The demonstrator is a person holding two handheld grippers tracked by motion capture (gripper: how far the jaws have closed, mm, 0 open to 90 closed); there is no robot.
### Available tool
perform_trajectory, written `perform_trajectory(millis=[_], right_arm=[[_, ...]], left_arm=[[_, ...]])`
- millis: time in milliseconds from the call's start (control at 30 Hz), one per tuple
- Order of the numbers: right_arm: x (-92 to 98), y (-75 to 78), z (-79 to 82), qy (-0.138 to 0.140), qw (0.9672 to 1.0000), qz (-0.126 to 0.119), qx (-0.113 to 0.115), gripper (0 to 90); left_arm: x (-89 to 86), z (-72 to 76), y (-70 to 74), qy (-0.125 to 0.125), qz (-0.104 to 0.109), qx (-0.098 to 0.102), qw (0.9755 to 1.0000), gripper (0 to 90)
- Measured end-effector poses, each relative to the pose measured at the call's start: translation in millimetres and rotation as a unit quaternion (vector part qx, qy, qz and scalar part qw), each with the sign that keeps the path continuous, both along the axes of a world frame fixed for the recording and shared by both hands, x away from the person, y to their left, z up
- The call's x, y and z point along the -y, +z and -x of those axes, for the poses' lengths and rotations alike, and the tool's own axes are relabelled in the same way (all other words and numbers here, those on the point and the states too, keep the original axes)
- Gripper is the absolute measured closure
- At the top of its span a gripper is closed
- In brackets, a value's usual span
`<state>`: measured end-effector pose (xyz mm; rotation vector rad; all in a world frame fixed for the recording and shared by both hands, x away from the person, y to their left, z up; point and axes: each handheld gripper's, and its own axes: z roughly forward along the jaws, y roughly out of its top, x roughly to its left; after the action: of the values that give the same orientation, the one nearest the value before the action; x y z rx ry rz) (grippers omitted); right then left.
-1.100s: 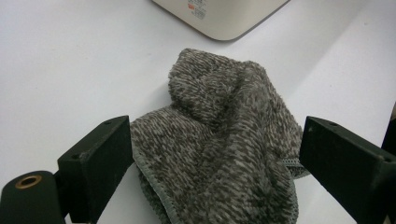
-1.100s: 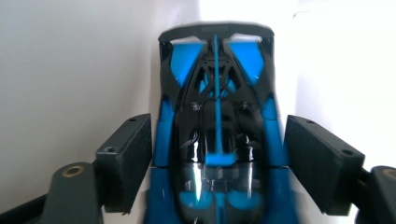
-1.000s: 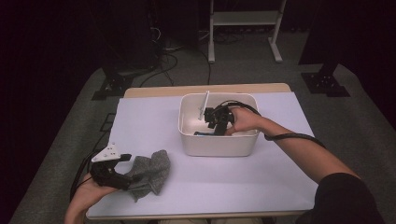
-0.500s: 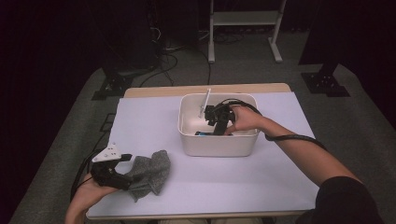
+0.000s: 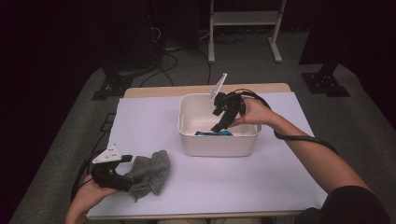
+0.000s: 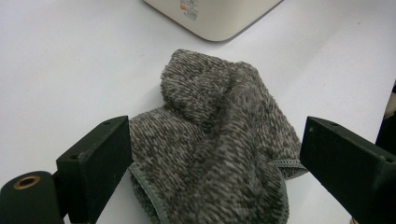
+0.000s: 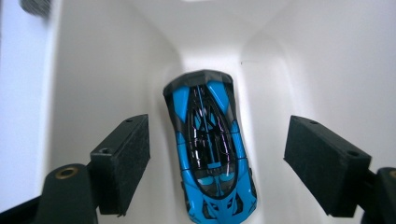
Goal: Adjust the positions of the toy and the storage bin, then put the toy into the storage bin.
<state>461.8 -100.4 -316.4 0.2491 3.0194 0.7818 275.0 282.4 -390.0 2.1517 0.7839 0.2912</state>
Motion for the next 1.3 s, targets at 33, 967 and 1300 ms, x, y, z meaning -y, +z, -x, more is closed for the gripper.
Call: perform_trajectory(millis=[33, 967, 1300], right_arm=[[1.8, 3.5, 1.0, -0.001, 1.0000, -0.006, 0.001, 20.4], [89.8, 55.8, 41.8, -0.074, 0.9930, -0.087, 0.027, 18.4], [108.9, 57.2, 53.7, -0.094, 0.9895, -0.105, 0.032, 18.3]], left_arm=[[0.1, 0.6, 0.0, 0.001, 0.000, 0.000, 1.0000, 8.3], [11.7, -3.1, 0.7, -0.016, -0.005, 0.006, 0.9998, 8.3], [12.8, -2.5, 0.5, -0.022, 0.000, 0.007, 0.9997, 8.3]])
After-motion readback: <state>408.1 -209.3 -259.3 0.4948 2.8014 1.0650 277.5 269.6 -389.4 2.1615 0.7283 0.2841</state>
